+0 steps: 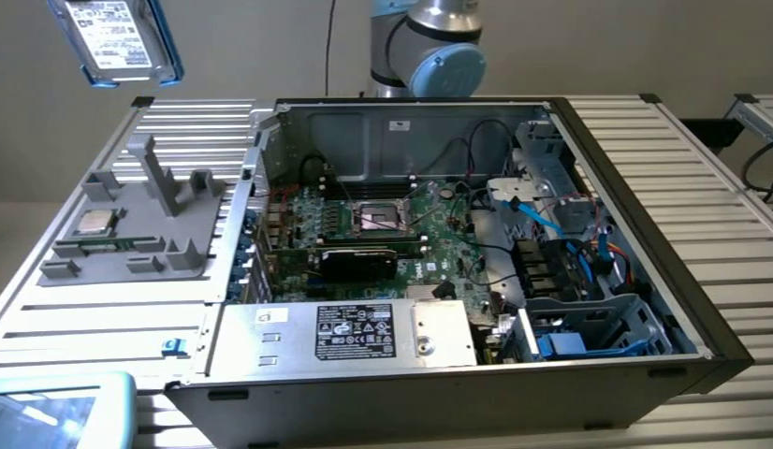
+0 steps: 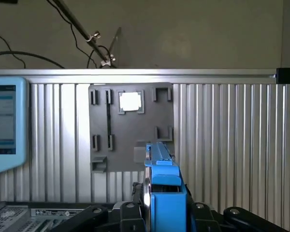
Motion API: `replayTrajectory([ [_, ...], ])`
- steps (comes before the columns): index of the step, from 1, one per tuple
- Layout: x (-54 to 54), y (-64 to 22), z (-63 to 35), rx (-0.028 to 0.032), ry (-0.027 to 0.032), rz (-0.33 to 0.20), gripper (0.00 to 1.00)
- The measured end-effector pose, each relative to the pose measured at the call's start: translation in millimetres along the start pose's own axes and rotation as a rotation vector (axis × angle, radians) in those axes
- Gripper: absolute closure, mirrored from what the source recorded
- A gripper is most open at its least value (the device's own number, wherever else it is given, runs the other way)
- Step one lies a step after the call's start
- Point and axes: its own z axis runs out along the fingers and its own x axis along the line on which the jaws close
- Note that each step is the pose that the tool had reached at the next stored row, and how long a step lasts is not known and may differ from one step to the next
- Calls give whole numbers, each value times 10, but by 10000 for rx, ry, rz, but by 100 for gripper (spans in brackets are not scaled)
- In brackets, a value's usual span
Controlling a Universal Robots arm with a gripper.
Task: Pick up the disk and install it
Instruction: 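Pick up the disk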
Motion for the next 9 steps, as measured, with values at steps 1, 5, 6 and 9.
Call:
replayTrajectory([
  [1,14,-39,-22,1,-2,-1,63],
  [5,64,-191,-93,0,-13,1,63],
  [6,74,-227,-108,0,-15,0,63],
  [9,108,-347,-141,-1,-25,0,63],
])
